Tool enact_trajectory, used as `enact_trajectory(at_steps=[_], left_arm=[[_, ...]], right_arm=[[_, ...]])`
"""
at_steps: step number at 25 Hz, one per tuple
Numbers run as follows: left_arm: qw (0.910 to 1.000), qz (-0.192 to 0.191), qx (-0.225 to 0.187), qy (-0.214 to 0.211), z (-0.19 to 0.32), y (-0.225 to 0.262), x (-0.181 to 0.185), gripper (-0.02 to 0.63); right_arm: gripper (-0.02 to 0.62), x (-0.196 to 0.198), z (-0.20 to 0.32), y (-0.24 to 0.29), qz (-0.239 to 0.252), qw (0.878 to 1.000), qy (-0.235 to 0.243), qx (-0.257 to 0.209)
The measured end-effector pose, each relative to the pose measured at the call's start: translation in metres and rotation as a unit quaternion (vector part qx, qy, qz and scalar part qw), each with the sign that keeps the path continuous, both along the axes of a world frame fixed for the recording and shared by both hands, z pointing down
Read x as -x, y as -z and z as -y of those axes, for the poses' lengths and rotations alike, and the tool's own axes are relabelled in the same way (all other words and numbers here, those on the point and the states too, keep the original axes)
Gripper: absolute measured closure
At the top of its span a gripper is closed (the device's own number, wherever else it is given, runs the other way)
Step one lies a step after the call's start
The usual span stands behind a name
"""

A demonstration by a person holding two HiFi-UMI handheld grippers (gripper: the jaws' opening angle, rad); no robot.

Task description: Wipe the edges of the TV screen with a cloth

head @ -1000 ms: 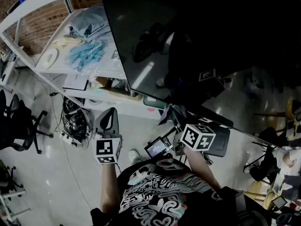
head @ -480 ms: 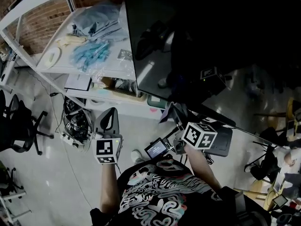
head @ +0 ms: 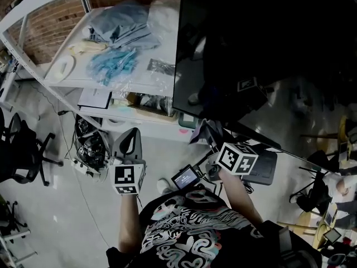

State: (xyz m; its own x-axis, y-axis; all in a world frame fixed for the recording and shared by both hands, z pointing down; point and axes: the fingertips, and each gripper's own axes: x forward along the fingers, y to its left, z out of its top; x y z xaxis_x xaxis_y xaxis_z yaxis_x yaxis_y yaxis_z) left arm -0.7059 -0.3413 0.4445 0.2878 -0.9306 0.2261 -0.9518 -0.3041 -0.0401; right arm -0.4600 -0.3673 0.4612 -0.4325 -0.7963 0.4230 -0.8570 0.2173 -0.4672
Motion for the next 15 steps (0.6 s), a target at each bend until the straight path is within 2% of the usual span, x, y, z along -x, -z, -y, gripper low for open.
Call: enact_trajectory(at_steps=[15], left_arm=[[0.9996,-0.009,-0.003,-0.027,0.019,-0.001,0.022,0.588]], right_arm=[[0.446,0.029,0.01,-0.001,-0.002,1.0,-0.021,0.001]])
